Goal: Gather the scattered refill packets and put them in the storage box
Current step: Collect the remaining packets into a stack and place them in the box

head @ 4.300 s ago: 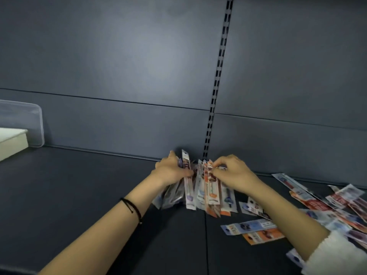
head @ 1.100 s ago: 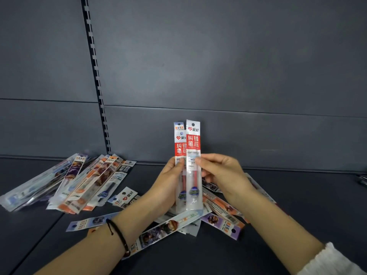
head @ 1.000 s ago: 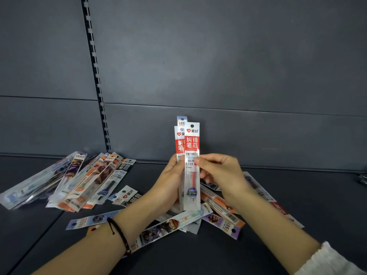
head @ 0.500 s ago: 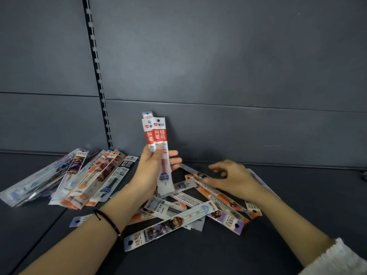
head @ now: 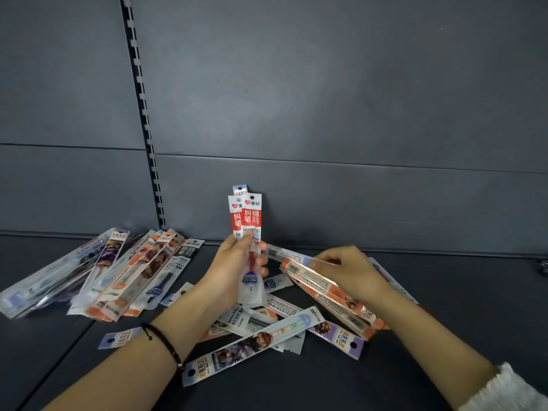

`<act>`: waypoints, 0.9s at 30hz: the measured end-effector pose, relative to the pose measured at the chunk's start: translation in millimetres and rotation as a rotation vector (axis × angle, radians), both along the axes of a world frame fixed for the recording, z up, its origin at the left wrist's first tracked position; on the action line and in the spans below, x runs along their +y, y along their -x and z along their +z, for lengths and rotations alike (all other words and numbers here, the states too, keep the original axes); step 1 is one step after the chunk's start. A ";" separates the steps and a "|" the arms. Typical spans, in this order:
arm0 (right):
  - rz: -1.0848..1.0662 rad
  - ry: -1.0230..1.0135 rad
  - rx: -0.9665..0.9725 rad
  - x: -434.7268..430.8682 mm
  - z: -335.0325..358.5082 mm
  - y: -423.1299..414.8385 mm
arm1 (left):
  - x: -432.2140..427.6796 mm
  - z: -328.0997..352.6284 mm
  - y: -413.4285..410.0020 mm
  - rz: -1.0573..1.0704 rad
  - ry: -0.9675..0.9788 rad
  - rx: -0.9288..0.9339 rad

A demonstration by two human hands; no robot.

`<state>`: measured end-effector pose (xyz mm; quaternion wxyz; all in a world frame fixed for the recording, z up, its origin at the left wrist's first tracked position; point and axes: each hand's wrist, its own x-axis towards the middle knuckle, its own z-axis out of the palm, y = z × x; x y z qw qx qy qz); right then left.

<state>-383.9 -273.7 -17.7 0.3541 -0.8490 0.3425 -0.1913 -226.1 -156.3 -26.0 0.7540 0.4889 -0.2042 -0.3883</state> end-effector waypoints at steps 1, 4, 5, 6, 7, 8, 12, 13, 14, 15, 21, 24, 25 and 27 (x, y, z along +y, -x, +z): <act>-0.010 -0.012 -0.036 -0.2 -1.5 -0.7 | -0.5 -1.2 0.7 -0.007 -0.007 0.005; -0.057 -0.078 -0.124 -3.8 -1.6 -1.2 | -1.6 -0.9 0.8 0.014 -0.026 -0.025; -0.075 -0.157 -0.169 -4.6 0.9 -0.1 | -1.8 -0.4 0.3 0.031 -0.030 -0.046; -0.090 -0.262 -0.218 -5.3 4.5 1.8 | -1.8 -0.4 -0.6 0.051 -0.031 -0.068; -0.097 -0.384 -0.276 -5.7 8.4 3.5 | -1.8 -0.7 -1.4 0.073 -0.030 -0.094; -0.089 -0.504 -0.331 -6.0 11.8 5.4 | -2.1 -1.3 -2.0 0.092 -0.029 -0.125; 0.117 -0.746 -0.398 -5.9 21.9 13.6 | -2.8 -1.1 -1.1 0.153 -0.057 -0.226; 0.205 -0.778 -0.424 -5.7 23.8 15.2 | -2.2 -0.3 -0.5 0.168 -0.085 -0.225; 0.275 -0.791 -0.459 -4.3 26.1 16.5 | -1.3 0.3 0.1 0.178 -0.102 -0.220; 0.317 -0.762 -0.481 -3.4 27.3 16.9 | -0.8 1.0 0.2 0.184 -0.110 -0.211; 0.157 -0.483 -0.608 7.7 25.6 8.1 | 1.8 3.8 -0.6 0.142 -0.059 -0.179; 0.111 -0.458 -0.679 14.8 28.6 3.6 | 0.1 8.7 5.4 -0.072 0.055 -0.176; 0.108 -0.438 -0.689 18.6 29.3 1.5 | -1.0 11.3 10.2 -0.138 0.063 -0.195; 0.083 -0.369 -0.684 26.8 30.7 -3.3 | -3.7 15.2 21.2 -0.266 0.079 -0.228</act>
